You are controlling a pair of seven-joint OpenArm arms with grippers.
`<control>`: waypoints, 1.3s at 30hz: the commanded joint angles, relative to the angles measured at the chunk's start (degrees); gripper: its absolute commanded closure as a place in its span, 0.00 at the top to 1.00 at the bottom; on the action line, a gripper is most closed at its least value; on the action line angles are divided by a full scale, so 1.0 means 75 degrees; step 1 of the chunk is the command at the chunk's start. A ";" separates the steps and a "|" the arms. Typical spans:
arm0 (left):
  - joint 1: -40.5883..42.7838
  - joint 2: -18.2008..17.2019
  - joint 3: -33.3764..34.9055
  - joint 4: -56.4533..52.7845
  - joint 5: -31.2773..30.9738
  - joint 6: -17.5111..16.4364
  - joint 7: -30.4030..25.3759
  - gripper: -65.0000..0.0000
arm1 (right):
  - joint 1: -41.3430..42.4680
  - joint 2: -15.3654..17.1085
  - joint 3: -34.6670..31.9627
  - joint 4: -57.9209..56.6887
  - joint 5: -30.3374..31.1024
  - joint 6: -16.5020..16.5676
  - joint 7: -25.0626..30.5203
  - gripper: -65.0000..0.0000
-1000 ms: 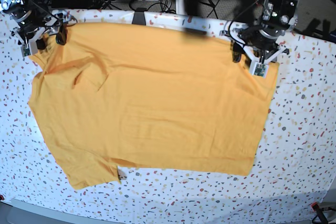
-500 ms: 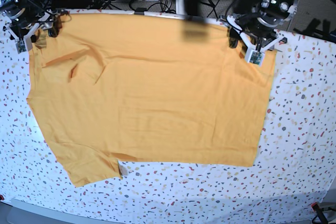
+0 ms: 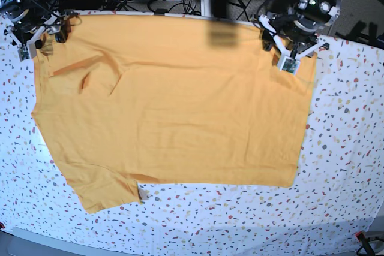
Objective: Fold the T-shirt properly
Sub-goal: 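Open both grippers and release the shirt's collar edge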
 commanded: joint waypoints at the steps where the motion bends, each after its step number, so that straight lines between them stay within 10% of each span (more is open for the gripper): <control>1: -0.0003 -0.0047 -0.0023 0.0230 0.0122 0.0023 -0.0017 0.45 | -0.0017 0.0149 0.0082 0.0134 0.0070 0.0017 0.0093 0.66; 18: -0.0973 -0.0047 -0.0044 0.0443 0.0323 0.0020 -0.0481 0.45 | 0.0154 0.0149 0.0087 0.1778 0.0460 0.0012 0.0131 0.66; 39: -0.5686 -0.0047 -0.0044 -0.0020 0.0536 0.0017 -0.1399 0.45 | 0.3366 0.0143 0.0085 0.2133 0.2669 0.0023 -0.1696 0.66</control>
